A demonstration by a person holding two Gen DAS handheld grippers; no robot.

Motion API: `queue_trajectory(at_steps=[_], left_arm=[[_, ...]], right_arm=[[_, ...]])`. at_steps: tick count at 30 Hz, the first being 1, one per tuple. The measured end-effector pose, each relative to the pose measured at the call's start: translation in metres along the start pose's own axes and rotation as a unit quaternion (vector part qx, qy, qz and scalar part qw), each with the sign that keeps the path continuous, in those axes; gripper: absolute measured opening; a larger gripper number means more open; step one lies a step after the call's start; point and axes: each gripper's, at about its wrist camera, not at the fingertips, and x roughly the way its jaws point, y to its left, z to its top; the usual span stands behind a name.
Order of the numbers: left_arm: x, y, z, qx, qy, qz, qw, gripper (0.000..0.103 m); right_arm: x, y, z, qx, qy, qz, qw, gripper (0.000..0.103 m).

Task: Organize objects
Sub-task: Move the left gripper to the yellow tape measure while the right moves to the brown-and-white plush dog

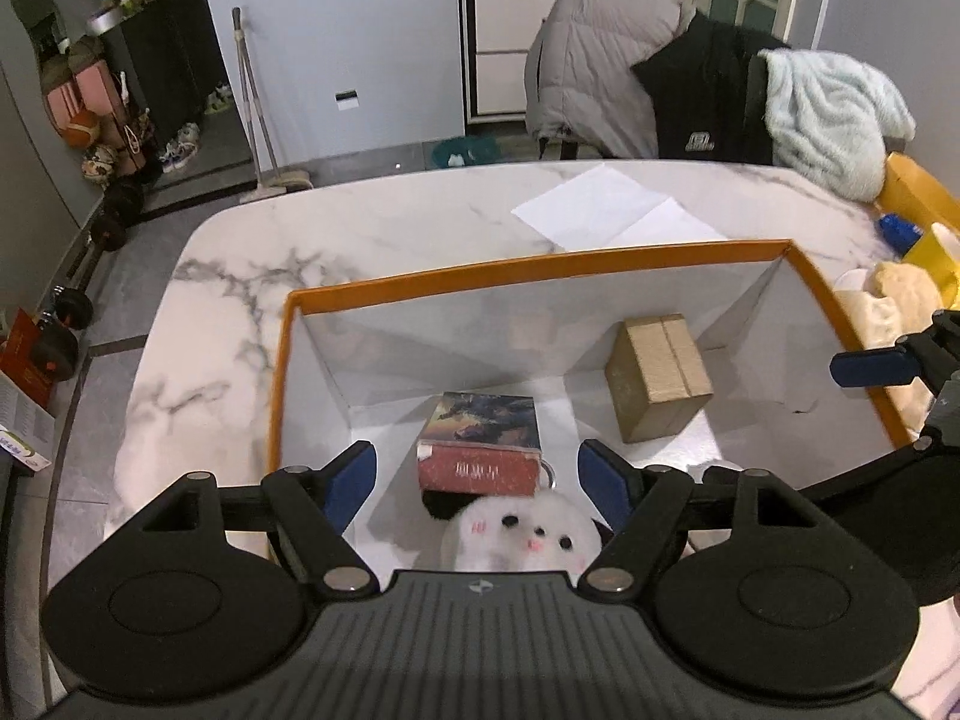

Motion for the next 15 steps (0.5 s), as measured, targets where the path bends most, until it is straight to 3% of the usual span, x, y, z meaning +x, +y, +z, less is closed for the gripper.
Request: queue_trajectory(at_steps=[9, 15], left_arm=[[-0.050, -0.001, -0.033, -0.017, -0.039, 0.000, 0.9991, 0.088], [-0.090, -0.002, -0.071, -0.018, -0.076, -0.008, 0.9969, 0.090]], right_arm=[[-0.052, 0.006, -0.038, 0.007, -0.035, 0.004, 0.999, 0.095], [-0.092, 0.009, -0.070, 0.026, -0.070, 0.017, 0.997, 0.097]])
